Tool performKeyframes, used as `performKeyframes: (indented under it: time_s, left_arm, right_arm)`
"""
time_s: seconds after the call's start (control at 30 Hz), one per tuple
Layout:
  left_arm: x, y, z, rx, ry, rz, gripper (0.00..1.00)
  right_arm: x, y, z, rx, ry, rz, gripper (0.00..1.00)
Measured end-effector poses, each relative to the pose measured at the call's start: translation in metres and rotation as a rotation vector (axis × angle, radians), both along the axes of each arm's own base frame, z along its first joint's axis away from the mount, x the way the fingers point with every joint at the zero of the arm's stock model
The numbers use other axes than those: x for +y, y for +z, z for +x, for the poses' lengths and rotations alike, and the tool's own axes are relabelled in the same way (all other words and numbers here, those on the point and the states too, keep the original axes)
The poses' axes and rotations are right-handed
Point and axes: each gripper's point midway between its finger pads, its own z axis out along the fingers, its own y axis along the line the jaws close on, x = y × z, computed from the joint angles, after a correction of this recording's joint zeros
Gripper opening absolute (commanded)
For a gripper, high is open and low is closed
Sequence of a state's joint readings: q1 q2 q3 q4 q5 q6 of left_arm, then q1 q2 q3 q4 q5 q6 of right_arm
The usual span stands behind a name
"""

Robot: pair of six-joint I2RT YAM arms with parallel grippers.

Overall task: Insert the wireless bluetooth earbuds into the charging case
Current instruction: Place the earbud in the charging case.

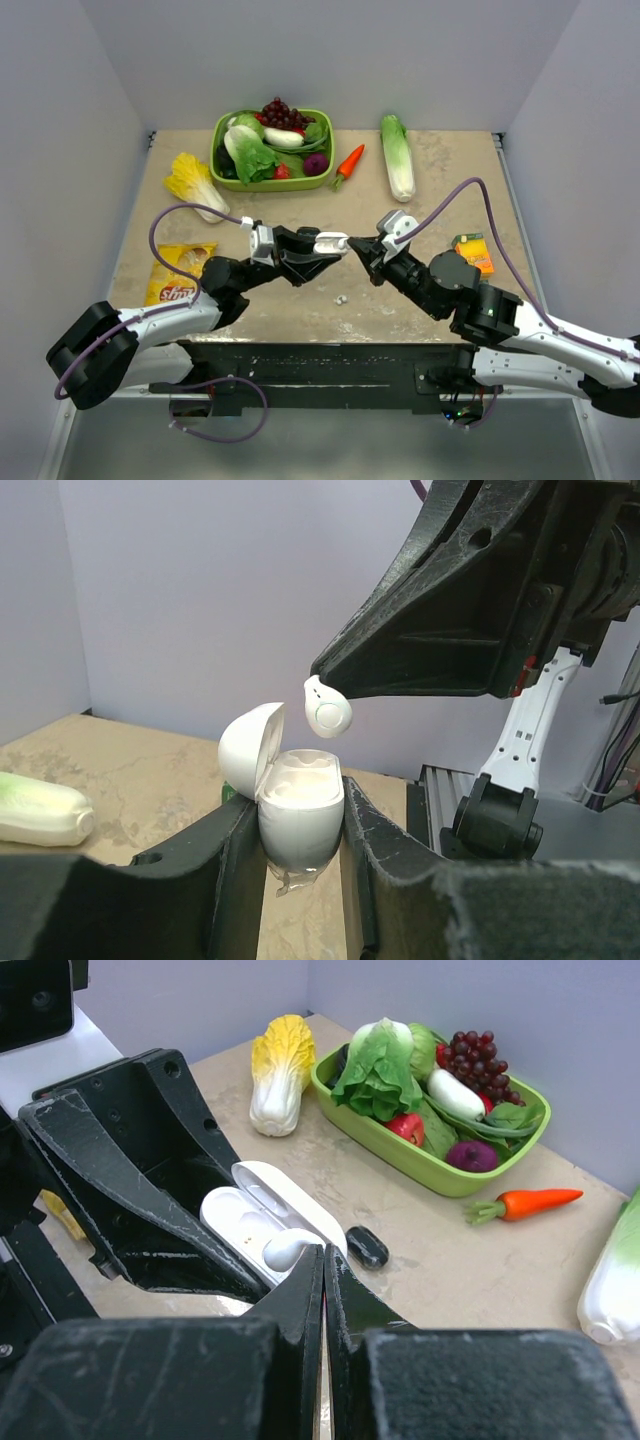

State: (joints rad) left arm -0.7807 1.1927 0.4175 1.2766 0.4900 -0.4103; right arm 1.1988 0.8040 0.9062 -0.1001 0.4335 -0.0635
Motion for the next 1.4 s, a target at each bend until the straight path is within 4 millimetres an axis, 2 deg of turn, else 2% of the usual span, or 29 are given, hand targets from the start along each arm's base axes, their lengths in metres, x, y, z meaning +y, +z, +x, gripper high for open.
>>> performKeyframes:
  time_s: [0.87,1.4]
  left_arm:
    - [0.002,0.004,0.008,0.038,0.034,-0.023,0.0]
    - [0.003,0.006,0.012,0.043,0.053,-0.034,0.0]
  right_arm:
    - [0.003,-0.005,0.01,-0.015,-0.071,-0.026,0.0]
    - [0.002,-0.001,0.013,-0.035,-0.094,-0.024,0.0]
